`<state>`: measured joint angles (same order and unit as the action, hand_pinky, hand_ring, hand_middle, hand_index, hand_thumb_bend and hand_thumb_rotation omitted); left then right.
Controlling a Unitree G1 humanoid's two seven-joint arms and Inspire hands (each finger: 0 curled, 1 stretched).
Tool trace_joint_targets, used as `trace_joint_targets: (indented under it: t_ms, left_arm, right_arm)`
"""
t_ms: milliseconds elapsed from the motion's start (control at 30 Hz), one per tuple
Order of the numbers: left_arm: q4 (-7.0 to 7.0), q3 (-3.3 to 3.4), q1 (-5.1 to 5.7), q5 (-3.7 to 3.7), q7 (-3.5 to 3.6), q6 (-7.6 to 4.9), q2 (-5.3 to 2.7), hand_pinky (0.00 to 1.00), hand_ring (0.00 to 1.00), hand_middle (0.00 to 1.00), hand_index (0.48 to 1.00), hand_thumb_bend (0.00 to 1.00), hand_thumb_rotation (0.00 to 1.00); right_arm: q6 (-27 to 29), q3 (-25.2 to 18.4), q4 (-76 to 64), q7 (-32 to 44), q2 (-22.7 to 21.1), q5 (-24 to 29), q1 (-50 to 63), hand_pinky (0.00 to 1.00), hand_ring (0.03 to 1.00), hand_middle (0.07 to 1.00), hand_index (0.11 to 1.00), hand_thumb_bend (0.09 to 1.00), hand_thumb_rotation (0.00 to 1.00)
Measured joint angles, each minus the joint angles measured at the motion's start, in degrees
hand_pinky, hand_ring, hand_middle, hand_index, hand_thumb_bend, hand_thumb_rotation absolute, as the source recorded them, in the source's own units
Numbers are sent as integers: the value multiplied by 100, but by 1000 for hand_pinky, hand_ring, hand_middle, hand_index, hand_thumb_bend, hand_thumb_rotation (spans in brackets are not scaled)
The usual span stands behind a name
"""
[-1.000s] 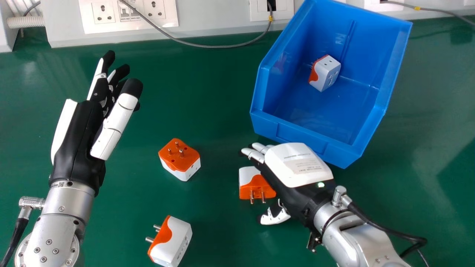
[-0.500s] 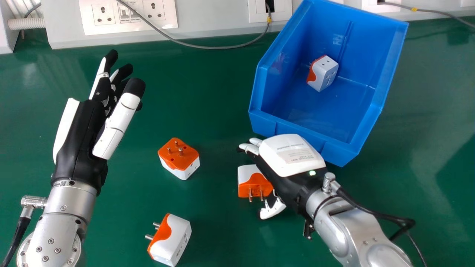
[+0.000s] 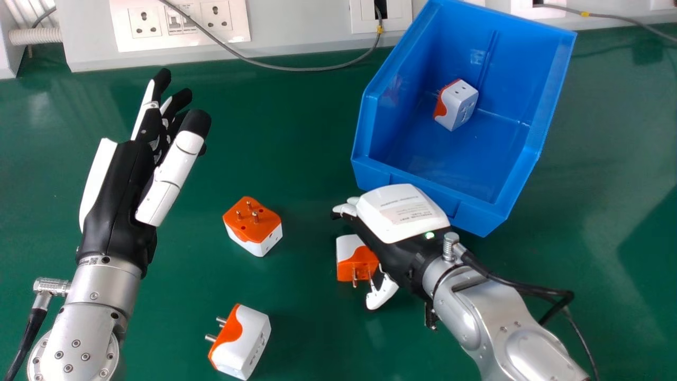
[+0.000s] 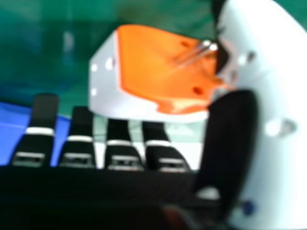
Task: Pick all objects and put in blue box
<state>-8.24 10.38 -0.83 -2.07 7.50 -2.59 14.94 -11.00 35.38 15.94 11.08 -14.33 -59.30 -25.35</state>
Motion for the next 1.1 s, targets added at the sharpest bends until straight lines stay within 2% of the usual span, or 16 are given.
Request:
trace_joint_targets:
  t_ms: [200, 367, 900, 1100]
  left_arm:
    - [-106, -3, 19, -1, -3, 22, 0, 819, 932, 954, 996, 748, 881]
    - [-137, -4, 21, -2, -3, 61, 0, 821, 933, 954, 997, 750, 882]
    - [-215, -3, 22, -22, 7, 83, 0, 856, 953, 966, 1000, 720, 886]
    - [-221, 7, 25, -30, 51, 90, 0, 860, 958, 969, 1000, 720, 886]
  right_arm:
    - [-60, 165, 10, 233, -23, -93, -168, 721, 849, 867, 821, 452, 89]
    - [45, 201, 40, 410, -63, -76, -282, 711, 839, 860, 813, 462, 83]
    - [73, -22, 24, 1218, -164, 548, -507, 709, 832, 856, 813, 450, 69]
    - [-43, -89, -45, 1488, -170, 667, -581, 690, 819, 842, 789, 527, 22]
